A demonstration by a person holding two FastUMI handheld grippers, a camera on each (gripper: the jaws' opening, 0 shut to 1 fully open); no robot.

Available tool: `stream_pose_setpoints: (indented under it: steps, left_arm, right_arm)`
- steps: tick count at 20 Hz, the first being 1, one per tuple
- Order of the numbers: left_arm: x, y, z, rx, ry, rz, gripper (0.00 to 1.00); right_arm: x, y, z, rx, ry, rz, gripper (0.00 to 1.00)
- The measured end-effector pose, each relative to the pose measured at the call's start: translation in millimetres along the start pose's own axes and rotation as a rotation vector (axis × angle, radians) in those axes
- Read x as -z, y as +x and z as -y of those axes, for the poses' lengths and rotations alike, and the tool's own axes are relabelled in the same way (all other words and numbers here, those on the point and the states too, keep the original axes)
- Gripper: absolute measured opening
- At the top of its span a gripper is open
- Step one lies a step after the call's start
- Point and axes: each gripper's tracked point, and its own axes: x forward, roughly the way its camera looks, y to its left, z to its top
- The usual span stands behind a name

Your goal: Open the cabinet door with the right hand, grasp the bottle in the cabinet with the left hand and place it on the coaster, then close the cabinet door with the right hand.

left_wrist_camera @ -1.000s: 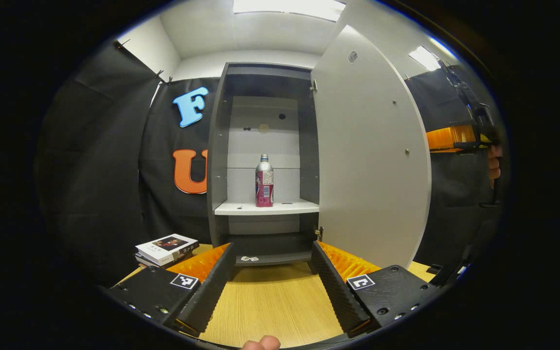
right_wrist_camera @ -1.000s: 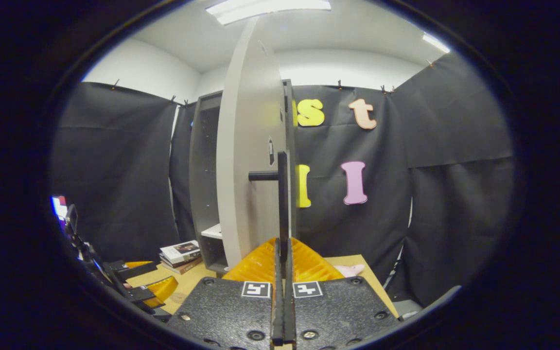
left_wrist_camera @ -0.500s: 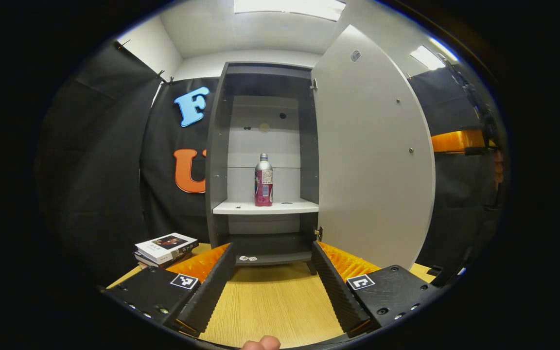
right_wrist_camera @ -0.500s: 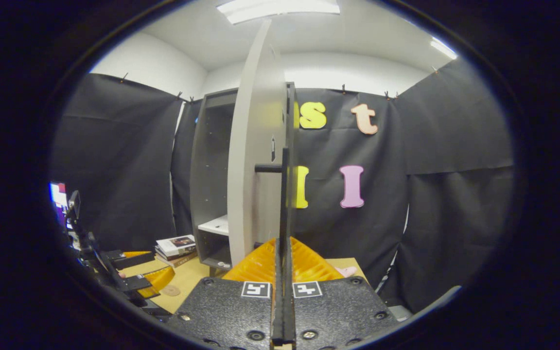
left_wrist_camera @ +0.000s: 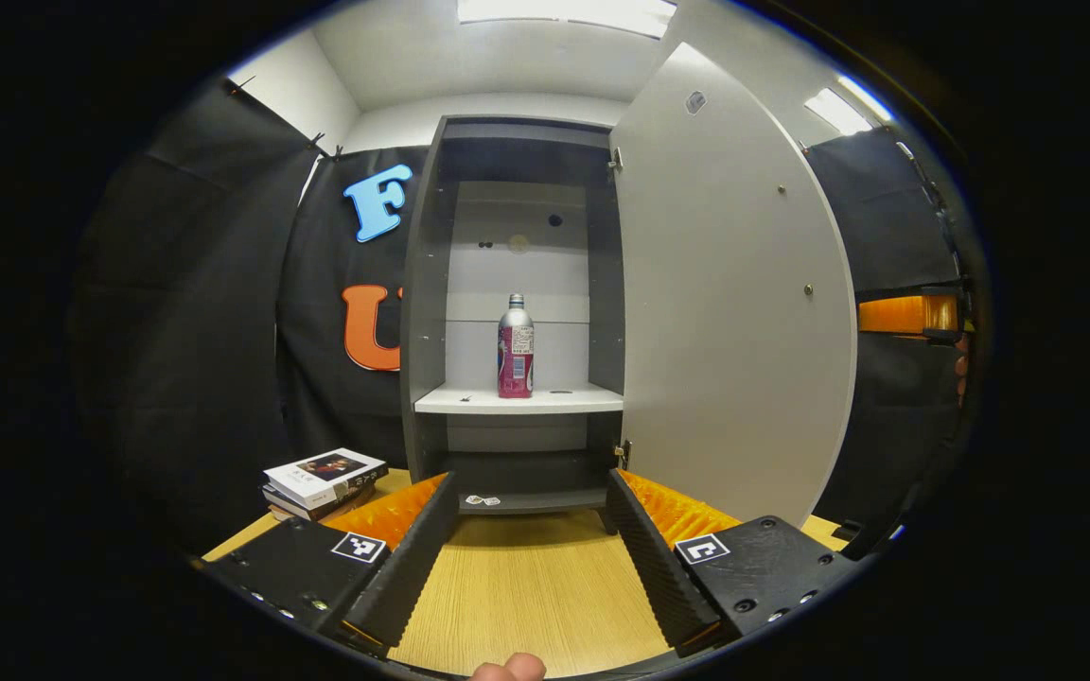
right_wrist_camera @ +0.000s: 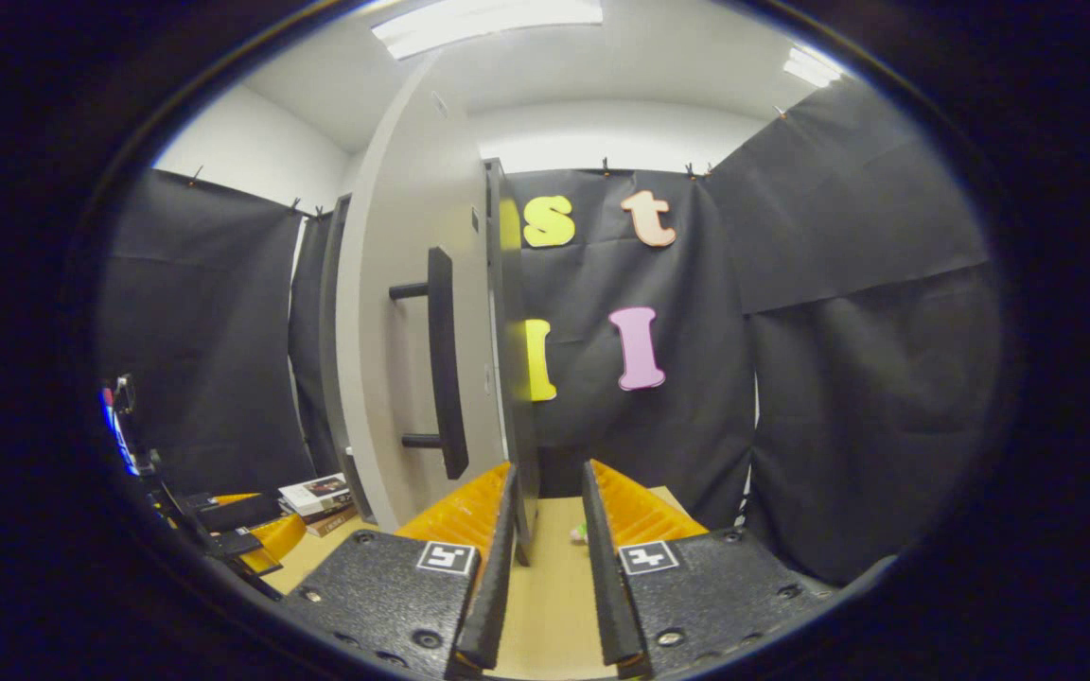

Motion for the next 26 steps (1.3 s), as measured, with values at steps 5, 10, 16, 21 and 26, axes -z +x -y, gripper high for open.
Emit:
stream_pose_setpoints:
  steps: [5,10,16,21,26]
  left_arm:
    - [-3,9,-3,-0.022,-0.006,0.013,0.95]
    - [-42,47,-12,-0.035,0.026,0.1,0.95]
    - [-99,152,-14,0.029,0.026,0.179,0.95]
    - [-107,239,-30,0.017,0.0,0.186,0.95]
    - [-99,304,-41,0.015,0.023,0.148,0.95]
  right_arm:
    - [1,10,2,0.007,-0.016,0.01,0.87]
    - [1,16,2,-0.003,-0.024,0.009,0.94]
    - [6,22,10,0.022,0.005,-0.015,0.94]
    - [10,23,21,0.069,0.0,-0.029,0.94]
    - [-1,28,29,0.098,0.017,-0.008,0.94]
